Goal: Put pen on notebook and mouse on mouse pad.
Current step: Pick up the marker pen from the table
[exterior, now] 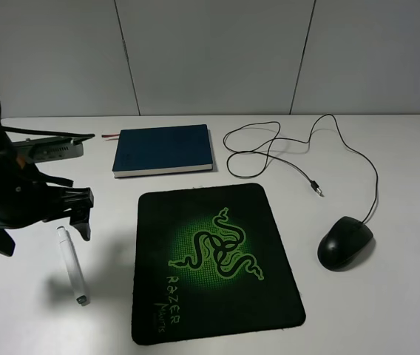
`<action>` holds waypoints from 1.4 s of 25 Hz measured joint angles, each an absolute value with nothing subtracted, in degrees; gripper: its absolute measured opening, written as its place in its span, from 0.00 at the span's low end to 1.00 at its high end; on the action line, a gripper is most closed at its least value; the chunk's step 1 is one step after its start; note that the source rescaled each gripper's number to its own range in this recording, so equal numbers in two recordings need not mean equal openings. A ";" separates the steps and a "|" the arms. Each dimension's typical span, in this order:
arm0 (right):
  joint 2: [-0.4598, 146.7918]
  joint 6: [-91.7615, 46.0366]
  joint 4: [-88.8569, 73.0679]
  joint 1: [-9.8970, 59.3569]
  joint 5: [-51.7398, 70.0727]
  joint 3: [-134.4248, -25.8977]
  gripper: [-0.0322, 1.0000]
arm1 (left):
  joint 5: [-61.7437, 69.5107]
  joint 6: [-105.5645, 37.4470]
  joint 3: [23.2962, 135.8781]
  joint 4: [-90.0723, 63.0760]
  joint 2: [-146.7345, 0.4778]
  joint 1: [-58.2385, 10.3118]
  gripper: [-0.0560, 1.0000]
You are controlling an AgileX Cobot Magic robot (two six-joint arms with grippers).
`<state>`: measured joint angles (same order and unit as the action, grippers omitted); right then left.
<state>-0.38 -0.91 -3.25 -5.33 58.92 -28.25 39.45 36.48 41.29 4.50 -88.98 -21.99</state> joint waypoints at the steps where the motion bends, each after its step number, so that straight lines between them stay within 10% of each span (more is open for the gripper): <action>1: -0.38 -0.91 -3.25 -5.33 58.92 -28.25 1.00 | 39.02 36.84 41.29 4.50 -89.90 -22.32 1.00; 30: -0.38 -0.91 -3.30 -5.33 58.92 -28.25 1.00 | 26.80 39.45 39.69 3.89 -102.51 -23.05 1.00; 35: -0.38 -0.91 -3.30 -5.33 58.92 -28.25 1.00 | 25.92 39.45 39.69 3.29 -102.70 -23.12 0.84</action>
<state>-0.38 -0.91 -3.30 -5.33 58.92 -28.25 25.92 39.45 39.69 3.29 -102.70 -23.12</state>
